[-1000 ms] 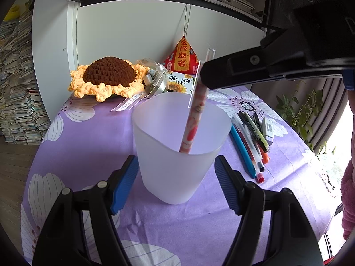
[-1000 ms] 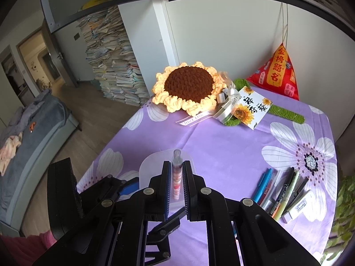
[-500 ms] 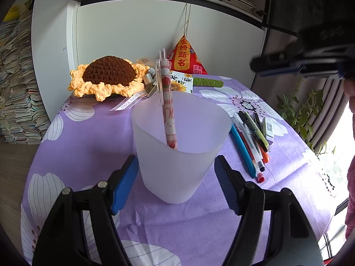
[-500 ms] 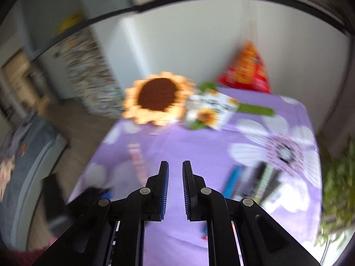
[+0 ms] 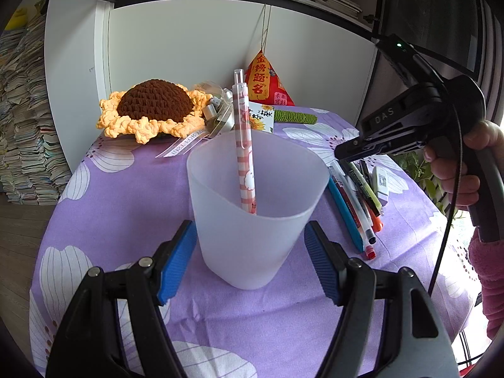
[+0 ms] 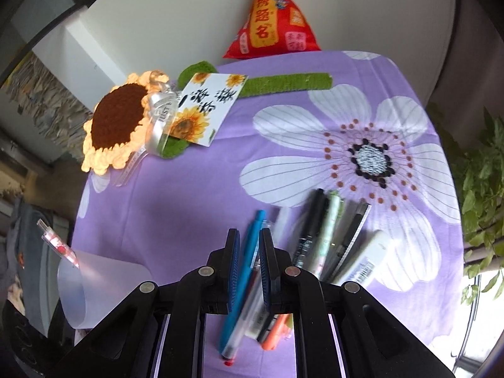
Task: Organize stationery
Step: 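Move the right tool back to the pens and grasp the blue pen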
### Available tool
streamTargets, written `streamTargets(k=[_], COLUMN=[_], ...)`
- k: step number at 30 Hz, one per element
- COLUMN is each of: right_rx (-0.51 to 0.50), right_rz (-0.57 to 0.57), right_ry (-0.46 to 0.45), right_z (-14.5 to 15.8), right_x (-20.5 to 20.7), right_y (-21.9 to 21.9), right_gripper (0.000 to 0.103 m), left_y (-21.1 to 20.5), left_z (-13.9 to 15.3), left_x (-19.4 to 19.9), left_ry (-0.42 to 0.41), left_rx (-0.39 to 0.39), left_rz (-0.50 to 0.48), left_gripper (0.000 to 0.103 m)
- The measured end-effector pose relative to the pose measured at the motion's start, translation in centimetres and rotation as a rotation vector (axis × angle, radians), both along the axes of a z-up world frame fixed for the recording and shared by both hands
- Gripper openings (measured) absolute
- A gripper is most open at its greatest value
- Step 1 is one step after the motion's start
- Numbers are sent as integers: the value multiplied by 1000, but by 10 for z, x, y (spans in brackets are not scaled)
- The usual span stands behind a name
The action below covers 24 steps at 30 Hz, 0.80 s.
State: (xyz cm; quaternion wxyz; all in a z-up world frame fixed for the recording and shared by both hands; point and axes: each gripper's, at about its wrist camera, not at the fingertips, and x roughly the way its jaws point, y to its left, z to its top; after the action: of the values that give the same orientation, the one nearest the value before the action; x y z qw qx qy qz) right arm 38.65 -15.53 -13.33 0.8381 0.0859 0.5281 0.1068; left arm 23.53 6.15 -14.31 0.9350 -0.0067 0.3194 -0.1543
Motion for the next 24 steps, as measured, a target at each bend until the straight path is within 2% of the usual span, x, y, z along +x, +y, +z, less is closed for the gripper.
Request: streamTargets(k=[11, 14, 19, 24], right_rx=[-76, -100, -85, -86], right_rz=[24, -5, -21, -35], right_ry=[83, 69, 105, 110], right_z=[-26, -24, -31, -35], right_x=[22, 21, 24, 34], right_y=[22, 18, 13, 19], right_gripper=[11, 11, 11, 22], left_y=[0, 0, 0, 0], left_z=[0, 0, 0, 0], left_x=[0, 0, 0, 0], left_ry=[0, 0, 0, 0], left_rx=[0, 0, 0, 0], left_rz=[0, 0, 0, 0], left_gripper=[70, 70, 70, 70])
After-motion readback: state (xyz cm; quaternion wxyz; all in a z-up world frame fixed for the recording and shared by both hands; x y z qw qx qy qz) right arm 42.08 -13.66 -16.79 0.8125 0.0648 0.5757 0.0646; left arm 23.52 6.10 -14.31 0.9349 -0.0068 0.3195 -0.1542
